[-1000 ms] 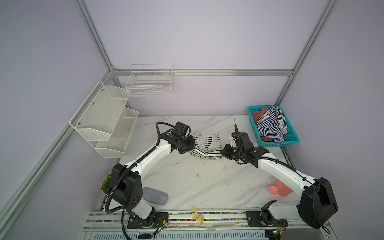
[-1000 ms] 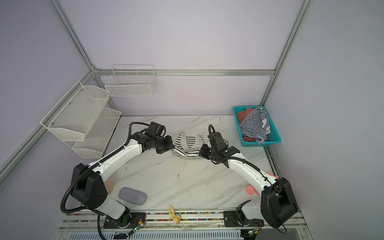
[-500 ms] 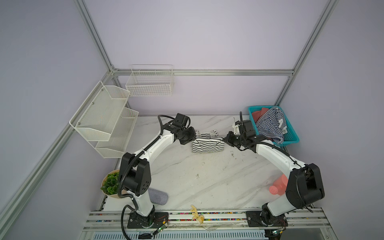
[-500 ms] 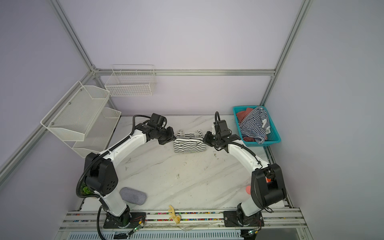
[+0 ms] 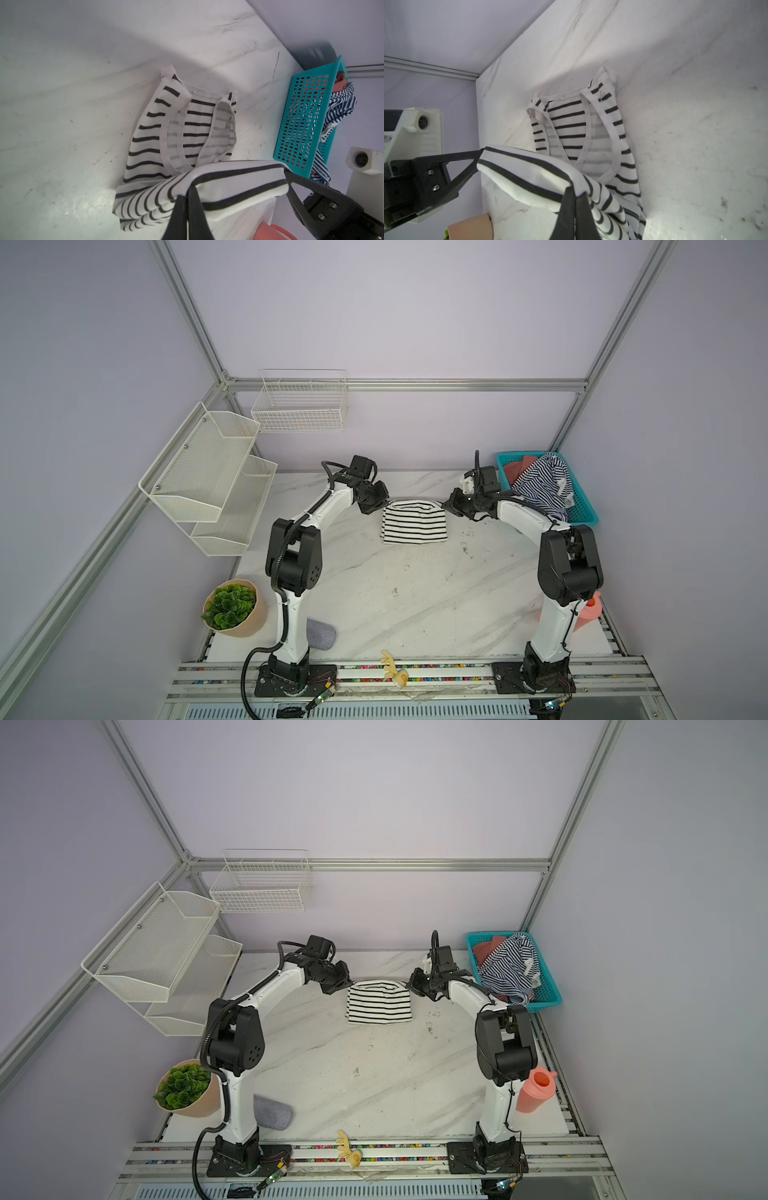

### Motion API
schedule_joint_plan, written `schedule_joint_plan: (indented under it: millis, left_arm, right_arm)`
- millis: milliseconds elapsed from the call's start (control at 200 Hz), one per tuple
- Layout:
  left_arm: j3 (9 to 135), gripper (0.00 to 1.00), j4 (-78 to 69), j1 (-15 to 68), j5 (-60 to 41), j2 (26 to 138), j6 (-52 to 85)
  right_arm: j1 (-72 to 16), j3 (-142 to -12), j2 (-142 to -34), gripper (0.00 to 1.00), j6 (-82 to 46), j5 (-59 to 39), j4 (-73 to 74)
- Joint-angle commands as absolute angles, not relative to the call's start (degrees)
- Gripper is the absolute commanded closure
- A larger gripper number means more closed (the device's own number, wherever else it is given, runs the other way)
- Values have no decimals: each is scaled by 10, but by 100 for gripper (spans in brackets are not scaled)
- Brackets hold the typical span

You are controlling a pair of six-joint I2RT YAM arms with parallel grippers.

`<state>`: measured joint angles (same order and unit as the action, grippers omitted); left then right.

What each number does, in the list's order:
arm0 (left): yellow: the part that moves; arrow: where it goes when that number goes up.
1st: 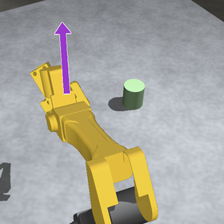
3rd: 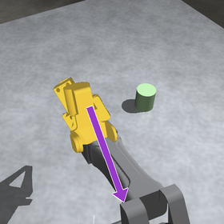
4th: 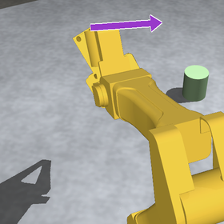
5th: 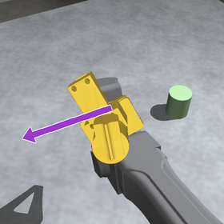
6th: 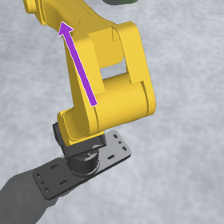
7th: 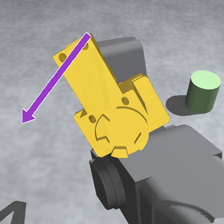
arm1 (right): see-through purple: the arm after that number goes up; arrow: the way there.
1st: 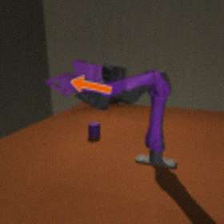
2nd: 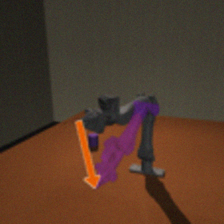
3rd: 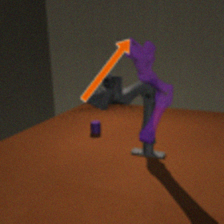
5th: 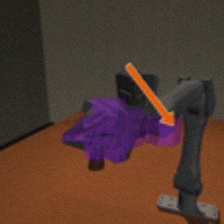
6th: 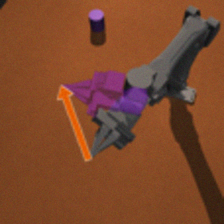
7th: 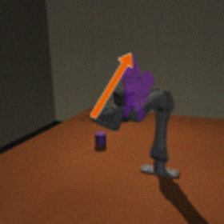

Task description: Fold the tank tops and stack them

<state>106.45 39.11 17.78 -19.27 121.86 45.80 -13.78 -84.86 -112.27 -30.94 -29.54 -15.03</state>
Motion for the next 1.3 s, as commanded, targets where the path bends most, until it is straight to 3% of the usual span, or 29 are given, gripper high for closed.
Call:
schedule_joint_plan:
  millis: [0,115,170,230,340,475,590,825,1030,1295]
  left_arm:
    - [1173,97,385,165,-201,1247,440]
    - [1229,92,382,155,-196,1295,445]
    - [1250,78,376,150,-196,1313,454]
    - [1266,74,364,146,-197,1328,464]
    - [1280,57,327,140,-203,1344,486]
    - [1293,57,322,137,-204,1337,491]
    - [1258,57,321,141,-204,1299,477]
    - [1180,61,289,193,-253,1270,470]
    - [1195,66,242,219,-327,1343,507]
    - [1207,70,161,197,-324,1408,556]
  right_arm:
    - [-130,-896,-1170,100,-295,-318,-137]
    - [-123,-930,-1218,96,-307,-325,-115]
    - [-119,-943,-1239,89,-316,-332,-100]
    - [-114,-958,-1261,74,-328,-340,-83]
    - [-106,-979,-1286,69,-353,-363,-48]
    - [-104,-977,-1270,57,-366,-361,-17]
    - [-105,-940,-1227,53,-375,-349,6]
    - [-133,-859,-1191,62,-388,-384,62]
    - [-159,-894,-1268,56,-402,-434,87]
    - [-148,-925,-1334,56,-424,-462,103]
